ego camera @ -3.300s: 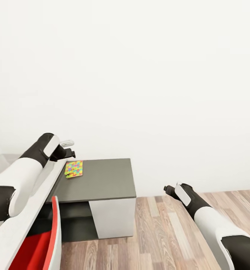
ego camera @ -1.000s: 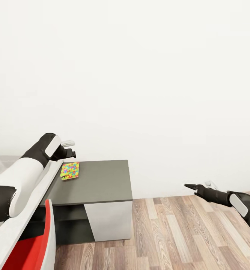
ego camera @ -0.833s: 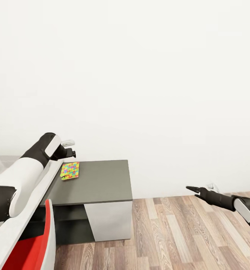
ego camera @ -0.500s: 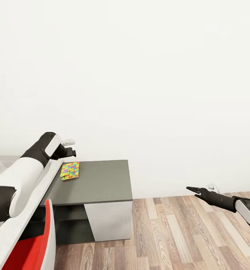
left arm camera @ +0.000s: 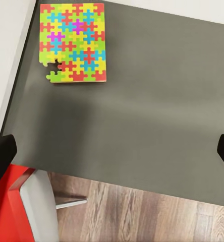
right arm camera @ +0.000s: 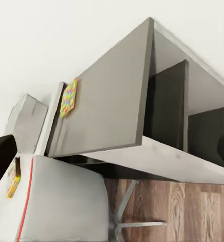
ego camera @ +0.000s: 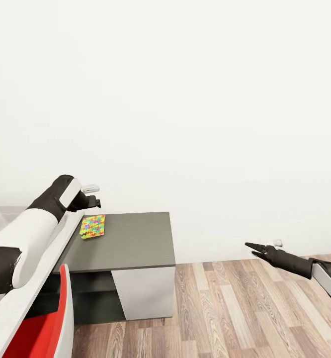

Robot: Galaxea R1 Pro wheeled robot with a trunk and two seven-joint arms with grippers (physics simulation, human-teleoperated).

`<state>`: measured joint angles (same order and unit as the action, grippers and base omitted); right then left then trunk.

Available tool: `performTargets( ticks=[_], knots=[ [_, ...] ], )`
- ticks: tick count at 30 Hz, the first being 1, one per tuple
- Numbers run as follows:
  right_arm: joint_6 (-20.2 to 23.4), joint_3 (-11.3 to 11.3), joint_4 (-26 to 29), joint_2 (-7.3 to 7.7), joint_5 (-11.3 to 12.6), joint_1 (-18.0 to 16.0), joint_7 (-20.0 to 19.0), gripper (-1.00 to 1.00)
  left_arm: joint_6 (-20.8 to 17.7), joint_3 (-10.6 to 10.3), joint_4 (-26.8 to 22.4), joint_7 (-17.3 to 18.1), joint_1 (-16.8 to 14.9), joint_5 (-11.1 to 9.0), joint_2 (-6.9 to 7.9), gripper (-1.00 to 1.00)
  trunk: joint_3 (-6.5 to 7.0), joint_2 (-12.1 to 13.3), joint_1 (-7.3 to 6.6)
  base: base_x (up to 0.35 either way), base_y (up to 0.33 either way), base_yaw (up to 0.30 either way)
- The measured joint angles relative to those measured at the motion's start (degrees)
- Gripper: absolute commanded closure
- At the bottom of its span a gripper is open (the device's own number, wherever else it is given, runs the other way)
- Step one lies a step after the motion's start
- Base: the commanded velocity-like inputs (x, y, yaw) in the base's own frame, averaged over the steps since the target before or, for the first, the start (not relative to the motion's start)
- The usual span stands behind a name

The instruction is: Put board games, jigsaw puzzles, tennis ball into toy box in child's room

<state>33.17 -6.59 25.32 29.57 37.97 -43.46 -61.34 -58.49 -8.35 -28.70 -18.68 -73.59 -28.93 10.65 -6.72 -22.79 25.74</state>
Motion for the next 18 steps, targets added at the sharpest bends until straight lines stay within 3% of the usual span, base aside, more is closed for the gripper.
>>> performTargets(
  ticks=[6, 11, 13, 18],
  knots=[
    [-0.09, -0.73, 5.89, 0.05, -0.07, 1.71, -7.77, -1.00, 0.00, -0.05, 0.00, -0.02, 0.00, -0.07, 0.00, -1.00, 0.00, 0.00, 0.00, 0.000, 0.000, 0.000],
    [2.14, -0.99, 14.61, 0.03, 0.00, 4.46, -9.22, -1.00, 0.00, -0.08, -0.17, 0.02, 0.00, -0.09, -0.11, -1.00, 0.00, 0.00, 0.00, 0.000, 0.000, 0.000],
    [5.83, -1.07, 19.95, -0.07, 0.06, 5.78, -9.30, -1.00, 0.01, -0.08, -0.39, 0.00, 0.00, -0.09, -0.38, -1.00, 0.00, 0.00, 0.00, 0.000, 0.000, 0.000],
    [10.63, -1.08, 27.24, -0.61, 0.14, 6.72, -8.60, -1.00, 0.00, -0.08, -0.54, -0.03, 0.00, -0.02, -0.57, -1.00, 0.00, 0.00, 0.00, 0.000, 0.000, 0.000]
  ],
)
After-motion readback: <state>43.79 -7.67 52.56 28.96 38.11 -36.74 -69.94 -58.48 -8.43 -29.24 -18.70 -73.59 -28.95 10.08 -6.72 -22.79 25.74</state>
